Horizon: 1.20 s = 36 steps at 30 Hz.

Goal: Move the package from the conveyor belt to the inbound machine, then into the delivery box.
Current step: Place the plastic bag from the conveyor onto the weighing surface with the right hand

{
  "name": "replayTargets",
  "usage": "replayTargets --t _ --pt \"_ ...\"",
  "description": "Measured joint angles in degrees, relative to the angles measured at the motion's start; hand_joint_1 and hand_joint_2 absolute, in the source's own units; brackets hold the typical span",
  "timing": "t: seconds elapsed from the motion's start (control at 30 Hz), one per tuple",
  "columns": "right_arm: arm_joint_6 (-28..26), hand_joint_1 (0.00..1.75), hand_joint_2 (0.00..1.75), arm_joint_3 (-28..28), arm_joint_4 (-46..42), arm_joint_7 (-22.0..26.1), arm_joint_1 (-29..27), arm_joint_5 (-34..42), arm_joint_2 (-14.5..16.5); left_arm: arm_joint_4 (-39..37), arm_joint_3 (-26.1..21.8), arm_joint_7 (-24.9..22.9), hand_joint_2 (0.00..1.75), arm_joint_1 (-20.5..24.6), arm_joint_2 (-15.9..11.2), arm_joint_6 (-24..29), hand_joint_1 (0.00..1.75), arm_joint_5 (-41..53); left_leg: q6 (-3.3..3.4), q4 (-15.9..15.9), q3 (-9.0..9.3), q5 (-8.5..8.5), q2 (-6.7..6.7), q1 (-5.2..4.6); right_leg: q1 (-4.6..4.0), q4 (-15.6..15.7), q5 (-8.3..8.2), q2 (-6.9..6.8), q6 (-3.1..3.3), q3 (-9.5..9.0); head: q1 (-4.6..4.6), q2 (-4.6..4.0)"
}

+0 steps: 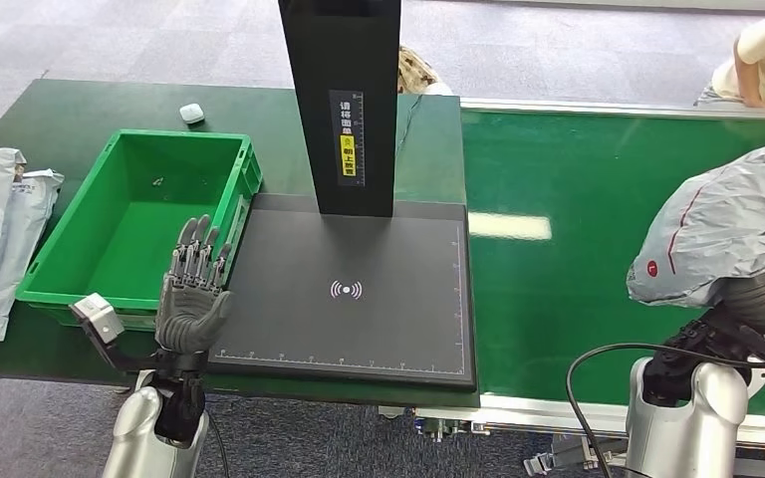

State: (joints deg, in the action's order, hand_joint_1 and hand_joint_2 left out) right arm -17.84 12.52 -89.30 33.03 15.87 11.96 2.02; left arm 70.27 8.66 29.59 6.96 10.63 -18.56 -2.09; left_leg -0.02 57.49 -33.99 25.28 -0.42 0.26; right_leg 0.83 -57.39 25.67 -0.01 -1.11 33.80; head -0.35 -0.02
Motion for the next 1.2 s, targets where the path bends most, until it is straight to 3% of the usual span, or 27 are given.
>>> replayTargets --t 0.23,0.3,0.4,0.53,0.6,0.67,0.77,0.83,0.93,1.2 --pt "0.11 1.75 1.75 -0.09 -0.74 2.3 -0.12 -1.19 0.08 -0.08 0.05 0.15 1.75 0.05 0.02 -0.51 0.0 0.04 0.0 0.0 -0.01 0.0 0.0 0.0 0.01 0.0 0.0 0.0 0.0 0.0 0.0 0.0" --pt "0.03 1.75 1.75 -0.94 -1.76 4.26 -0.05 -5.91 0.05 -0.33 0.16 0.33 1.75 0.32 0.02 -1.05 0.0 0.21 0.0 0.0 -0.02 0.0 0.01 0.0 0.01 -0.01 0.0 0.02 0.0 0.0 0.0 0.0" --pt "-2.13 1.75 1.75 -5.04 -2.96 6.16 0.77 -19.32 -0.27 -1.24 0.58 0.52 1.75 1.48 0.13 -1.55 0.0 0.39 -0.01 -0.01 0.0 0.0 0.07 0.0 -0.03 -0.01 -0.01 0.1 0.02 0.0 -0.01 0.0" --pt "-4.79 1.75 1.75 -14.08 -2.55 5.69 4.55 -32.11 -1.71 -4.03 1.34 1.02 1.75 4.46 0.28 -2.15 0.0 -0.14 -0.07 -0.01 -0.02 -0.09 0.07 0.0 -0.06 -0.05 -0.07 0.09 0.04 0.01 0.0 0.0" --pt "-3.51 1.75 1.75 -19.46 -0.54 3.91 7.88 -38.56 -3.32 -5.59 1.57 1.29 1.75 6.08 0.3 -2.3 0.0 -0.57 -0.08 -0.03 -0.04 -0.13 0.08 0.0 -0.06 -0.09 -0.13 0.1 0.06 0.0 -0.01 0.0" --pt "-1.22 1.75 1.75 -26.64 4.65 2.23 11.97 -49.57 -5.02 -6.96 1.78 1.75 1.75 7.45 0.25 -2.39 0.0 -1.11 -0.09 -0.06 0.03 -0.13 0.19 0.03 -0.08 -0.12 -0.17 0.21 0.09 -0.03 0.03 0.0" --pt "-4.09 1.75 1.75 -40.93 17.62 2.49 16.73 -63.07 -5.56 -8.62 2.13 2.57 1.75 9.05 0.17 -2.54 0.0 -1.69 -0.09 -0.03 0.15 -0.15 0.29 0.07 -0.12 -0.11 -0.2 0.28 0.13 -0.06 -0.01 0.0" --pt "-6.04 1.75 1.75 -48.49 24.45 2.8 18.19 -62.94 -5.38 -9.27 2.33 2.75 1.75 9.6 0.14 -2.57 0.0 -1.86 -0.1 0.0 -0.01 -0.26 -0.07 0.07 -0.13 -0.11 -0.16 -0.13 0.12 0.02 -0.05 0.0" --pt "-6.3 1.75 1.75 -53.97 29.18 2.51 20.01 -59.94 -5.56 -9.79 2.38 2.83 1.75 9.69 0.04 -2.55 0.0 -1.95 -0.11 -0.01 -0.27 -0.39 -0.46 0.13 -0.14 -0.12 -0.13 -0.53 0.12 0.15 -0.04 0.0" --pt "-6.16 1.75 1.75 -61.83 35.38 1.33 23.34 -58.59 -6.74 -10.84 2.38 2.88 1.75 9.82 -0.19 -2.47 0.0 -2.04 -0.06 0.05 -0.4 -0.32 -0.4 0.19 -0.07 -0.07 -0.14 -0.39 0.08 0.24 -0.02 0.0"
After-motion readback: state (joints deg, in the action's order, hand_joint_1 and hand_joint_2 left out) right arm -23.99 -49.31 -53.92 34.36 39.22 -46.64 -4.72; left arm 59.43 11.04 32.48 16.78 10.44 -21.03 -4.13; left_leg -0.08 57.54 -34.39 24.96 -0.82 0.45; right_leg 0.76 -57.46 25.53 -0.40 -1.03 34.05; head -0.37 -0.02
